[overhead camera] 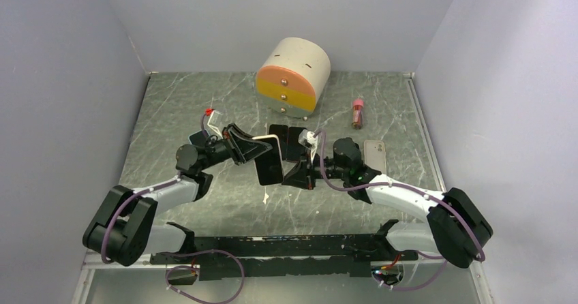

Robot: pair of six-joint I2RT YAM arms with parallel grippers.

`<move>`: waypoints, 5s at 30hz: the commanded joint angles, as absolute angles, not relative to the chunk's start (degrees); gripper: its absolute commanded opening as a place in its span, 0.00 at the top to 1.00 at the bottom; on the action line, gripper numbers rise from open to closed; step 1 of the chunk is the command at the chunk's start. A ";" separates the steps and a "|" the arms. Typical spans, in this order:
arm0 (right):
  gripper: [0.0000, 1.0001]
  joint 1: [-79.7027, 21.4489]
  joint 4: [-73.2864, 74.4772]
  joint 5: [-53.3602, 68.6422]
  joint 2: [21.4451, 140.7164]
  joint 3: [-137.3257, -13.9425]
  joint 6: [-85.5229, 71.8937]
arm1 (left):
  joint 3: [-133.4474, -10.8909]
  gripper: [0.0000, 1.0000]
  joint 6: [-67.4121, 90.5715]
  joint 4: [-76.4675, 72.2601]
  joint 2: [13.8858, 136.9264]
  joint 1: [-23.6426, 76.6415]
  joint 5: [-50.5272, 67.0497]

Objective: Take the phone out of the phone case
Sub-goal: Remove the phone case from the phone.

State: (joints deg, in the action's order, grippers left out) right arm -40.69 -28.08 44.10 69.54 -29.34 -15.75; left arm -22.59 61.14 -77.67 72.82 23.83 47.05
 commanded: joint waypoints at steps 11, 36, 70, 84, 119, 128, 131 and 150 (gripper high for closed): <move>0.85 -38.17 -58.32 36.68 66.97 -35.71 -20.83 | -21.92 0.97 63.57 -72.76 75.41 30.55 55.75; 0.72 -36.66 -70.39 44.59 70.35 -37.90 -28.07 | -24.13 0.97 55.30 -61.60 76.34 32.01 55.73; 1.00 -38.07 -53.23 33.89 73.99 -25.83 -30.99 | -28.53 0.37 39.83 -19.31 76.65 32.03 27.50; 1.00 -45.31 -29.56 17.33 74.84 -30.98 -37.07 | -33.07 0.28 34.66 5.10 64.80 39.42 0.43; 1.00 -47.11 -21.06 15.82 81.34 -37.52 -47.54 | -49.89 0.37 31.73 18.71 82.54 69.62 -36.38; 1.00 -47.02 -23.63 15.68 79.63 -35.68 -50.41 | -51.16 0.42 39.79 25.88 85.07 70.28 -43.93; 1.00 -46.93 -22.78 15.08 79.22 -35.64 -50.34 | -50.54 0.49 42.17 28.09 84.56 70.20 -46.45; 1.00 -47.61 -25.46 18.41 82.86 -35.91 -52.69 | -50.61 0.68 50.11 35.01 88.20 70.22 -54.88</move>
